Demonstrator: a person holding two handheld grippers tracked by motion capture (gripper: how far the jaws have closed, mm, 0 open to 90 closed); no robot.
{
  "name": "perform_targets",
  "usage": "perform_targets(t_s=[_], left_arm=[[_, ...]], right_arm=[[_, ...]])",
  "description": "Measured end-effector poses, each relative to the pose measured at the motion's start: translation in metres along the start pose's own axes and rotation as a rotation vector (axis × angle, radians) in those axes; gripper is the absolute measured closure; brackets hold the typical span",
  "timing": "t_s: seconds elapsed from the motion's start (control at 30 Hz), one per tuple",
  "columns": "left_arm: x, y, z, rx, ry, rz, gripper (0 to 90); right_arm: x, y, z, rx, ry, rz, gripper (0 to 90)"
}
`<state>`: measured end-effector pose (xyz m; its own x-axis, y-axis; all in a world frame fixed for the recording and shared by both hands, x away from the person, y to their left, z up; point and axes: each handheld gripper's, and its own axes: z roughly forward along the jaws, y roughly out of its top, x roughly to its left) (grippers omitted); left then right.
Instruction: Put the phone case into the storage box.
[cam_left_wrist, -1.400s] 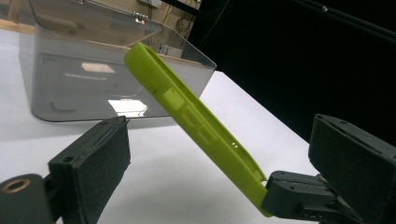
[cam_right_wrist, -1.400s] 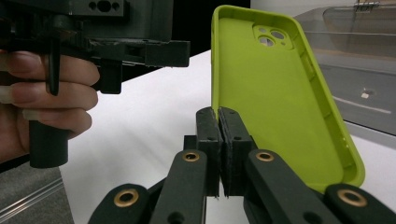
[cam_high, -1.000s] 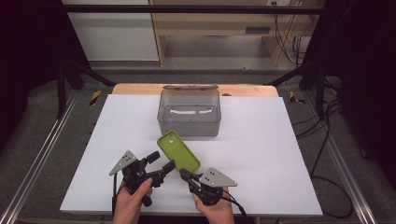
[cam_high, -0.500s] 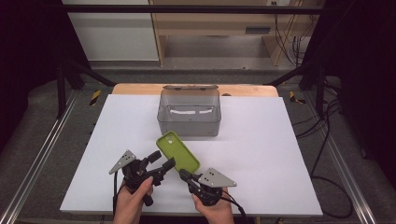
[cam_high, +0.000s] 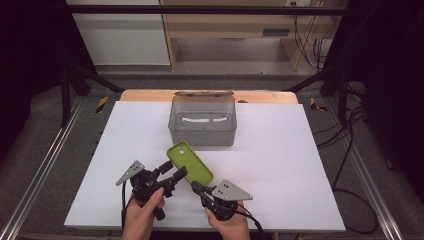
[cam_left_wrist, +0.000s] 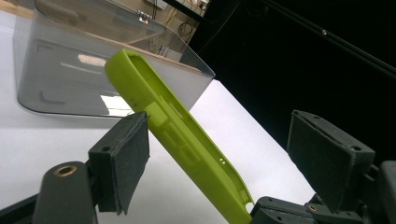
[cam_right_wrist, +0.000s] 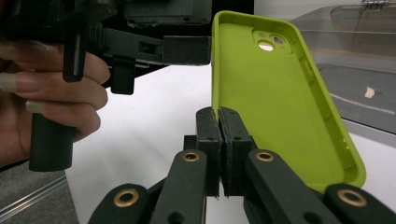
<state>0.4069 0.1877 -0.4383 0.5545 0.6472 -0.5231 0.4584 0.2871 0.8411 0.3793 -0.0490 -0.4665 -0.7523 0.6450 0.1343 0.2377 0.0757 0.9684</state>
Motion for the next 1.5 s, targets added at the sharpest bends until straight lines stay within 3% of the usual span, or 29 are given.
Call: perform_targets(t_s=[0.27,0.6,1.2,1.5], left_arm=[[0.001,0.000,0.000,0.001,0.008,-0.006,22.3],[0.008,-0.001,0.001,-0.003,0.027,-0.050,25.0],[0.017,-0.002,0.006,-0.011,0.031,-0.118,42.0],[0.018,0.016,0.014,-0.007,0.051,-0.151,44.8]], right_arm=[[0.000,0.000,0.000,0.002,0.000,0.001,88.1],[0.000,0.000,0.000,-0.004,0.004,0.006,88.1],[0.000,0.000,0.002,-0.006,0.013,0.022,88.1],[-0.003,0.008,0.008,-0.042,0.004,0.078,88.1]])
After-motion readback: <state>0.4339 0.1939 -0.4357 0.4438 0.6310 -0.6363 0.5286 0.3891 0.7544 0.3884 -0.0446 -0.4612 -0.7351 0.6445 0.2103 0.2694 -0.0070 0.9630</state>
